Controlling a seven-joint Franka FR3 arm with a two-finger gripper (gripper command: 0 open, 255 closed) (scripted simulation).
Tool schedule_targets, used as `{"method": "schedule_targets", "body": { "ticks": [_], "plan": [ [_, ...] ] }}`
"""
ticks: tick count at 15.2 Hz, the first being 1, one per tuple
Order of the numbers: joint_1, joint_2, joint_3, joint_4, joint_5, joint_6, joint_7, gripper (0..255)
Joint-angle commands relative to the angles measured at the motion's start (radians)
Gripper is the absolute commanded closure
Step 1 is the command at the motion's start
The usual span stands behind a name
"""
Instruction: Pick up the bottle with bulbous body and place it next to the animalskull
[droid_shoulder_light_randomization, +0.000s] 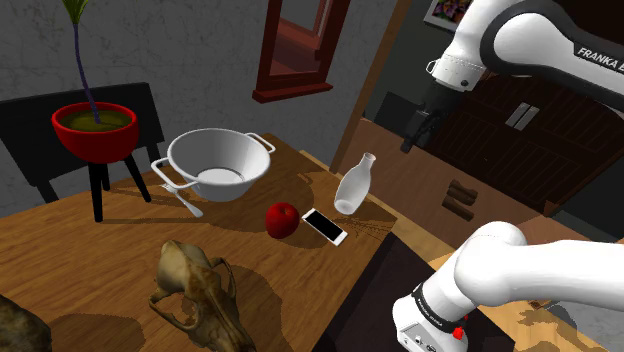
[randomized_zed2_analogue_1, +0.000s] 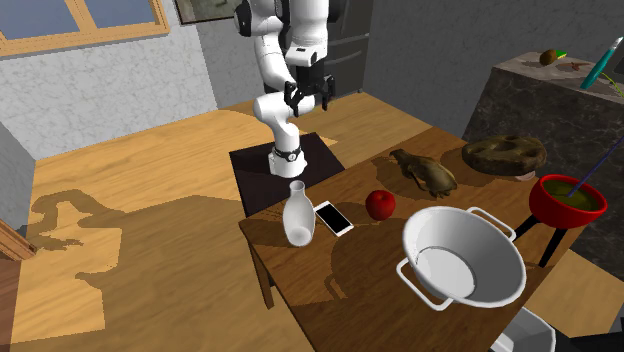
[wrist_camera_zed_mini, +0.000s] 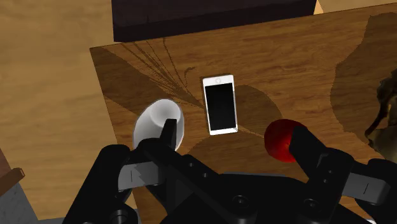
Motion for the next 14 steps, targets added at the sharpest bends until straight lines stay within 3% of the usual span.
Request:
{"method": "schedule_targets", "body": {
  "ticks": [1,14],
  "plan": [
    [0.0,0.0,0.0,0.0,0.0,0.0,0.0,0],
    [-0.051,0.297,-0.129,-0.095,-0.074,0.451,-0.097,0]
  ]
}}
